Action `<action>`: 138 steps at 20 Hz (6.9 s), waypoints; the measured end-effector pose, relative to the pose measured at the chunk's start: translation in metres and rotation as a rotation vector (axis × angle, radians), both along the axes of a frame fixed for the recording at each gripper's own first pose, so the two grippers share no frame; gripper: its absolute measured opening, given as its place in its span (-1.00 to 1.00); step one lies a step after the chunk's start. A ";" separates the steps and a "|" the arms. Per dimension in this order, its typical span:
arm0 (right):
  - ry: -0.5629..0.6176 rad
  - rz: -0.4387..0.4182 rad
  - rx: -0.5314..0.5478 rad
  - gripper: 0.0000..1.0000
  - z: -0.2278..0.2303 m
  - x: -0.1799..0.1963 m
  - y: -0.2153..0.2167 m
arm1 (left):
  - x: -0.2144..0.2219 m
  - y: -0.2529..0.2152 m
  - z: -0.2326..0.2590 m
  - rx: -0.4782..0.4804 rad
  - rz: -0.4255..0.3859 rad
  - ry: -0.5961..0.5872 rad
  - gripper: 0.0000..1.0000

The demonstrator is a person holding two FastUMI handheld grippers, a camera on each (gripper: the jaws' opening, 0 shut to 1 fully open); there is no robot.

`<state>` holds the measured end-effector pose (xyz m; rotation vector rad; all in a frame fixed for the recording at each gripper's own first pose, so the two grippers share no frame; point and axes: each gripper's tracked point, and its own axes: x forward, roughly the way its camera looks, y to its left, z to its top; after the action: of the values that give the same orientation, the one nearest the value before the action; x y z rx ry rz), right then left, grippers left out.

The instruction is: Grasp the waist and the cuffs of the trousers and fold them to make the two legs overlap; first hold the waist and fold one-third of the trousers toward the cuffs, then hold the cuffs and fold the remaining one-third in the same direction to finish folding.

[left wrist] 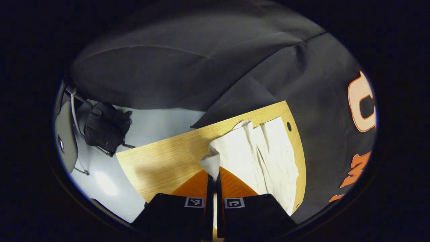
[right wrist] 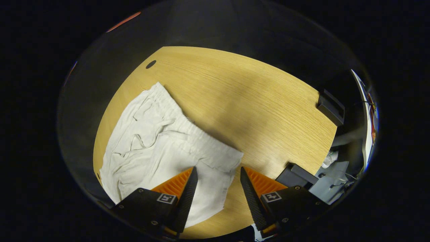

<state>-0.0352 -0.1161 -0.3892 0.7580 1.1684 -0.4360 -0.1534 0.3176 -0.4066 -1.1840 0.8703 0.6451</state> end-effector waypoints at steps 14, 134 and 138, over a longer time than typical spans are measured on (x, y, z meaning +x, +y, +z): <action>-0.020 -0.114 0.139 -0.92 0.005 0.009 -0.003 | 0.018 0.012 0.048 0.081 0.030 -0.037 -0.84; -0.751 0.284 -0.003 -0.85 0.218 0.184 -0.044 | 0.130 -0.144 0.215 0.643 -0.813 -0.264 0.96; -0.763 0.318 0.012 -0.85 0.218 0.183 -0.043 | 0.132 -0.122 0.208 0.648 -0.811 -0.247 1.00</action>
<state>0.1482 -0.1594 -0.1709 0.6450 0.5507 0.1322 -0.0215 0.1958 -0.1982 -0.2572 0.7598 0.0783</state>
